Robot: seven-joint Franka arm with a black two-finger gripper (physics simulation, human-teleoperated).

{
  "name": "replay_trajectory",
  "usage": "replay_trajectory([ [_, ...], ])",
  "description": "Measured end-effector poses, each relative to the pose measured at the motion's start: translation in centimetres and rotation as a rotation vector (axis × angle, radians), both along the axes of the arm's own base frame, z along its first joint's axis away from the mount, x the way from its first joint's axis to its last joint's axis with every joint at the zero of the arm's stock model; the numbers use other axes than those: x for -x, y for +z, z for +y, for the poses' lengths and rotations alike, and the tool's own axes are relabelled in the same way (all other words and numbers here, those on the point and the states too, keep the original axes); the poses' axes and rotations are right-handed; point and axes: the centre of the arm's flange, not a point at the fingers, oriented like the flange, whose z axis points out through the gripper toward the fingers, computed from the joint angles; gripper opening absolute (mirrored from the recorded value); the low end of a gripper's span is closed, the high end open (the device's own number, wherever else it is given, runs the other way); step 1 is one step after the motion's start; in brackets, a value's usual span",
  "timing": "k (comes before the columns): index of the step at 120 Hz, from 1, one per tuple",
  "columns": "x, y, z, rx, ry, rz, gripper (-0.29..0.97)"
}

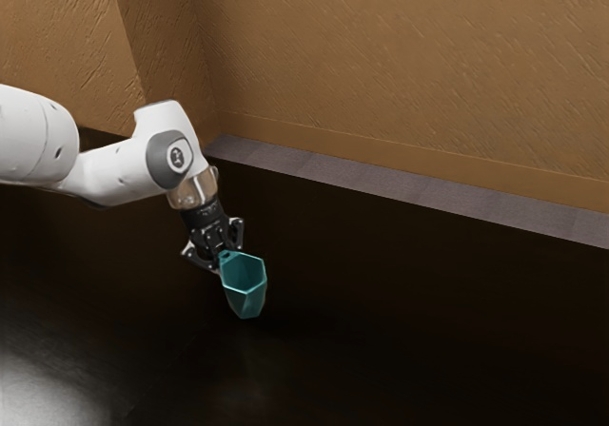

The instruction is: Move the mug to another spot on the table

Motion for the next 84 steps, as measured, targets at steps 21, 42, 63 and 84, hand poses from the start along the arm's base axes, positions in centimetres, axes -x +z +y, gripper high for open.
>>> replay_trajectory([
  [21,1.2,-0.5,3.5,0.037,-0.022,0.053,0.0],
  [42,2.2,-0.7,6.3,0.08,-0.05,0.091,0.0],
  [63,2.4,-1.1,8.5,0.132,-0.077,0.119,0.0],
  [84,0.8,-0.9,9.0,0.167,-0.126,0.114,-0.01],
])
